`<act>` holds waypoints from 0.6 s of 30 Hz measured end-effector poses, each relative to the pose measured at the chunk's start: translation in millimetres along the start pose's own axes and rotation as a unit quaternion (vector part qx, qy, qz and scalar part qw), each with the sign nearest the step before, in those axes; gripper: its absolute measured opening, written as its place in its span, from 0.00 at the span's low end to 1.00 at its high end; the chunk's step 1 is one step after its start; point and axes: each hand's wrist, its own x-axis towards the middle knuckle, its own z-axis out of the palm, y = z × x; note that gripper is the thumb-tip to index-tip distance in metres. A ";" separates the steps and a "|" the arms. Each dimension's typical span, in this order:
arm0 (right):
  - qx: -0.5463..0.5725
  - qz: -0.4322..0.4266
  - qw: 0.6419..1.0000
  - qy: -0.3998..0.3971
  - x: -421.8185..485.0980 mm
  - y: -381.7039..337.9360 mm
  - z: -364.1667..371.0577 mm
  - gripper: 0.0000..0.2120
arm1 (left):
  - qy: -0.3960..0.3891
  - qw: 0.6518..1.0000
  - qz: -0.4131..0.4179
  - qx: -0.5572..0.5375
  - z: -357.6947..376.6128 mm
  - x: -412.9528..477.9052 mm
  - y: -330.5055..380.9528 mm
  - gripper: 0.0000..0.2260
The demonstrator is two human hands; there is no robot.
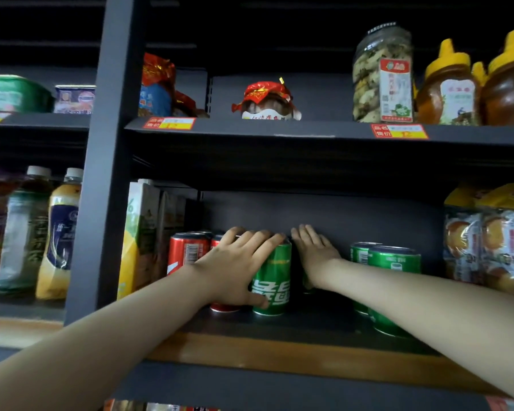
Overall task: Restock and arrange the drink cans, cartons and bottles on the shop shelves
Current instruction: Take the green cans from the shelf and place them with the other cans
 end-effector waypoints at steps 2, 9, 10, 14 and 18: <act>-0.070 -0.028 0.997 0.011 -14.9 2.9 -11.1 0.53 | 0.017 1.000 0.005 0.019 4.4 1.3 -0.8 0.49; -0.052 0.001 0.998 0.038 -102.3 67.0 -57.4 0.50 | 0.060 0.996 0.053 0.049 4.7 2.0 -0.7 0.47; -0.016 0.031 0.999 0.010 -112.9 76.5 -55.8 0.49 | 0.064 0.994 0.064 0.055 3.7 2.3 0.1 0.46; 0.132 0.049 0.990 -0.019 -134.0 92.3 -48.2 0.42 | 0.075 0.990 0.097 0.064 0.7 4.9 -1.6 0.42; 0.224 -0.015 0.973 0.045 -128.7 88.2 -45.9 0.35 | 0.092 0.986 0.107 0.089 -2.3 5.0 -2.9 0.43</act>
